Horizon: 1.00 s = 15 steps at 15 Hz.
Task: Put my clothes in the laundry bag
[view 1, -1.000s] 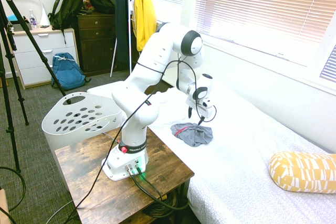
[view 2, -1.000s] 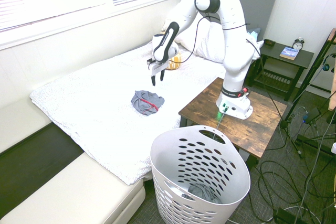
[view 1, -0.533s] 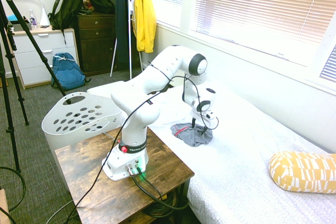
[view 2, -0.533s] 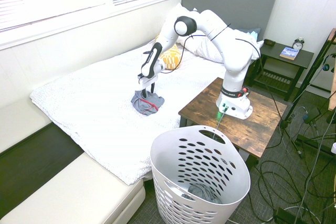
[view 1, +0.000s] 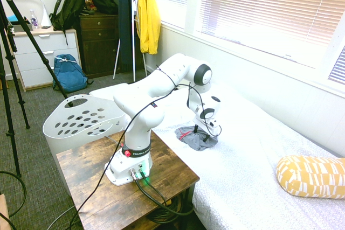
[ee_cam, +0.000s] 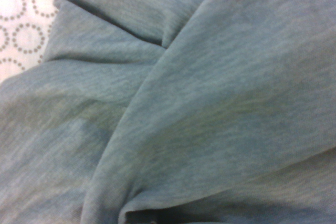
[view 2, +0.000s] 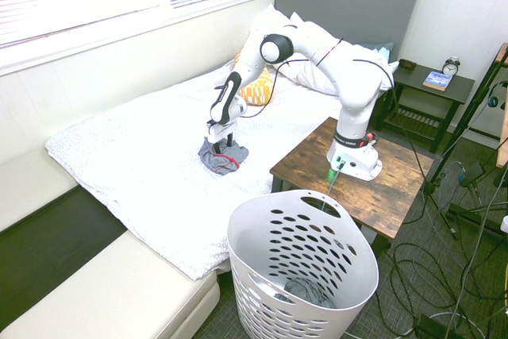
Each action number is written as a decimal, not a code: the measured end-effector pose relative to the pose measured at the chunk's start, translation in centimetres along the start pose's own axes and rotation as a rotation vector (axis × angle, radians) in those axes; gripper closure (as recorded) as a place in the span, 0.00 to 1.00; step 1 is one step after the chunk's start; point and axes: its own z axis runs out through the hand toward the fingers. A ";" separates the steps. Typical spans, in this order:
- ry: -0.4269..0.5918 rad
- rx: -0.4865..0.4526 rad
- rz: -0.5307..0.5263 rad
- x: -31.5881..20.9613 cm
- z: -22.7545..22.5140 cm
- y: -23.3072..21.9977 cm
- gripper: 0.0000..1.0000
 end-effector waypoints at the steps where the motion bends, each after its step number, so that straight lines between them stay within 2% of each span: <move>1: 0.000 0.000 0.003 0.1 0.1 0.1 1.00; 15: 0.003 -0.004 0.005 1.3 0.5 1.3 1.00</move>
